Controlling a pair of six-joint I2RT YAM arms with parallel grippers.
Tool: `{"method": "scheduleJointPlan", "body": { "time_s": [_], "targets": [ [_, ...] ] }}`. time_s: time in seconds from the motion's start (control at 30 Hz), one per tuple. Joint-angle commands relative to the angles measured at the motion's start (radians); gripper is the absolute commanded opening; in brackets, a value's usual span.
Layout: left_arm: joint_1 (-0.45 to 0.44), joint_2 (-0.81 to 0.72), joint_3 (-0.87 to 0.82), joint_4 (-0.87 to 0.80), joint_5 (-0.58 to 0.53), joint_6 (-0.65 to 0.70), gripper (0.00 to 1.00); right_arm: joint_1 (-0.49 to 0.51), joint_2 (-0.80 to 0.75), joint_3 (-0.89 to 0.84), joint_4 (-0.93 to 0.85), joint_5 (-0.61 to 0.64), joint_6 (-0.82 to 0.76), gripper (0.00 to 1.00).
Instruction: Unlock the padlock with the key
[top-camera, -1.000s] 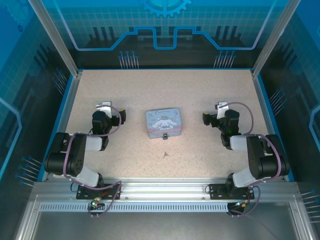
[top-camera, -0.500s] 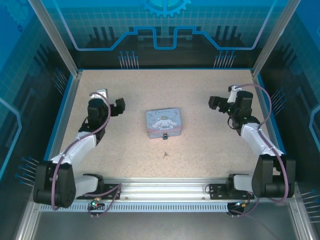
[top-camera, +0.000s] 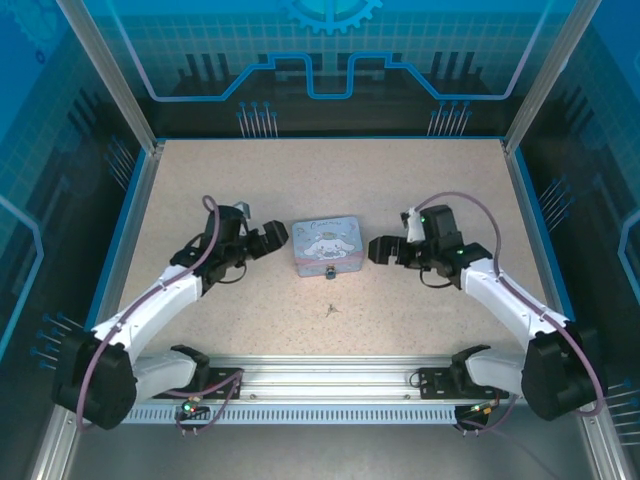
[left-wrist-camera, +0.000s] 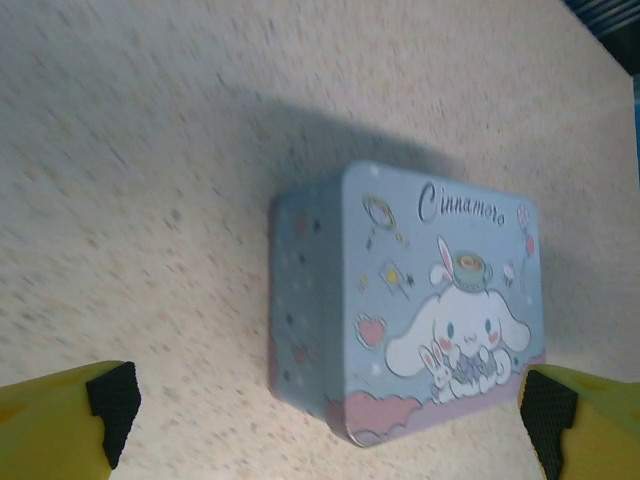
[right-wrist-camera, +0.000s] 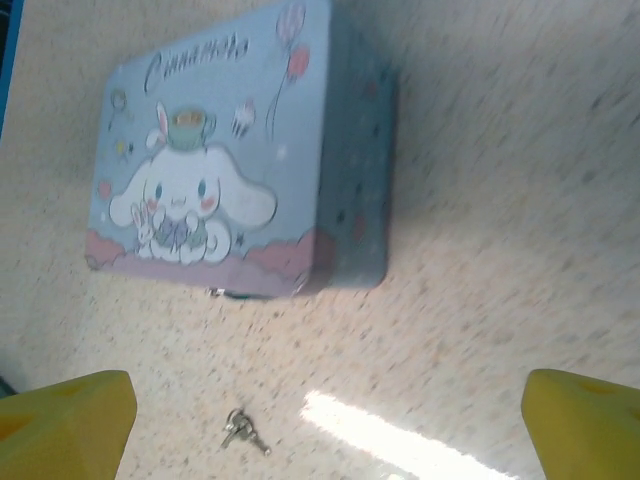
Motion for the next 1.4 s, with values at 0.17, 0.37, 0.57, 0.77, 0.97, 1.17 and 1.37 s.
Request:
{"method": "scheduleJointPlan", "body": {
  "time_s": [0.17, 0.37, 0.57, 0.77, 0.97, 1.17, 1.37],
  "targets": [
    [-0.032, 0.218, 0.05, 0.152, 0.134, -0.141, 0.99, 0.142, 0.116, 0.013, 0.062, 0.032, 0.217, 1.0],
    [-0.032, 0.349, 0.154, 0.205, 0.193, -0.144, 0.99, 0.182, 0.255, 0.127, 0.078, 0.041, 0.229, 1.0],
    [-0.027, 0.467, 0.243, 0.241, 0.231, -0.142, 0.99, 0.192, 0.381, 0.254, 0.091, 0.016, 0.242, 1.0],
    [-0.016, 0.551, 0.312, 0.259, 0.259, -0.143, 0.99, 0.195, 0.453, 0.317, 0.089, 0.01, 0.246, 1.0],
    [-0.009, 0.584, 0.325, 0.286, 0.268, -0.156, 0.99, 0.195, 0.457, 0.334, 0.073, 0.061, 0.237, 1.0],
    [0.001, 0.512, 0.283, 0.252, 0.206, -0.108, 0.99, 0.196, 0.352, 0.289, -0.009, 0.16, 0.207, 1.0],
    [0.015, 0.367, 0.213, 0.19, 0.101, -0.043, 0.99, 0.189, 0.246, 0.241, -0.106, 0.231, 0.219, 1.0]
  ]
}}
